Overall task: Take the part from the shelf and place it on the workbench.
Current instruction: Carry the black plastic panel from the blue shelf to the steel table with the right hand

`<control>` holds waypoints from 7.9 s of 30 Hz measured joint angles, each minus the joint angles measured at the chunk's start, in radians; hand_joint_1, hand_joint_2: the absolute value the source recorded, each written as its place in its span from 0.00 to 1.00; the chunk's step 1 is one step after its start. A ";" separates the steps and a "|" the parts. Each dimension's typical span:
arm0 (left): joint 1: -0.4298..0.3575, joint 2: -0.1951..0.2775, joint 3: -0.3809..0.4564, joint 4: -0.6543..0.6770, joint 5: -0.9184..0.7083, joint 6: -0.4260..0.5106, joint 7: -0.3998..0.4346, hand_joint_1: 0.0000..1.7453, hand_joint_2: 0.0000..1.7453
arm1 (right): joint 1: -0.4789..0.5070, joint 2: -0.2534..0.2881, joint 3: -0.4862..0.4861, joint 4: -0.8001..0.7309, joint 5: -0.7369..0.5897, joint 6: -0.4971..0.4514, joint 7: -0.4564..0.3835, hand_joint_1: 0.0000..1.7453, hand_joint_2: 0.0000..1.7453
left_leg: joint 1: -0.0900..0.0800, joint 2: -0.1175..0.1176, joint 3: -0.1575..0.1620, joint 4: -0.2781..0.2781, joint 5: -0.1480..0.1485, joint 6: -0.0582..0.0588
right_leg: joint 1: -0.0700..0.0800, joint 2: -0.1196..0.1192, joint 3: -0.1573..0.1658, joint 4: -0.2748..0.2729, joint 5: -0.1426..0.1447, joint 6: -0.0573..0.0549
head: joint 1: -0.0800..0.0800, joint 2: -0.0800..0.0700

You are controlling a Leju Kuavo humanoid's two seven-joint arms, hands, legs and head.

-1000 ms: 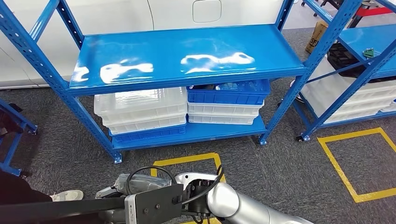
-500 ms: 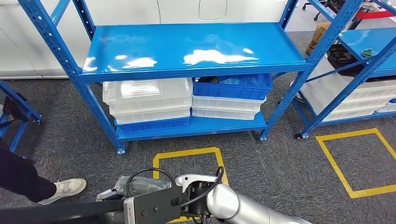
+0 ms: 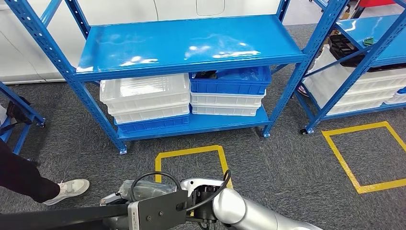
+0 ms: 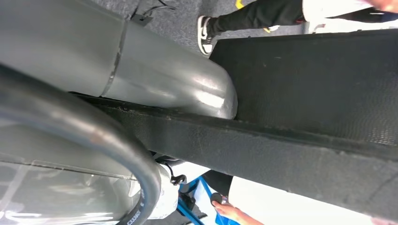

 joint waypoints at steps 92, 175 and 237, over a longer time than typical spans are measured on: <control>0.003 -0.003 -0.023 0.000 -0.057 -0.024 -0.006 0.00 1.00 | 0.116 0.022 -0.088 0.079 -0.013 -0.041 -0.016 1.00 0.00 | -0.013 0.025 0.057 -0.017 -0.029 0.020 | -0.007 -0.001 -0.048 0.005 0.037 0.004 | 0.010 0.001; -0.002 0.013 -0.046 -0.001 -0.050 0.014 -0.006 0.00 1.00 | 0.100 0.063 -0.120 0.085 0.002 -0.064 -0.022 1.00 0.00 | 0.000 0.049 0.093 -0.104 0.028 0.039 | -0.010 -0.001 -0.163 0.184 0.004 0.031 | 0.024 0.002; -0.012 0.025 -0.062 -0.001 -0.083 -0.008 -0.009 0.00 1.00 | 0.124 0.050 -0.113 0.038 0.033 -0.138 -0.040 1.00 0.00 | -0.009 0.040 0.084 -0.103 0.035 0.048 | -0.012 0.009 -0.171 0.199 -0.002 0.025 | 0.031 0.003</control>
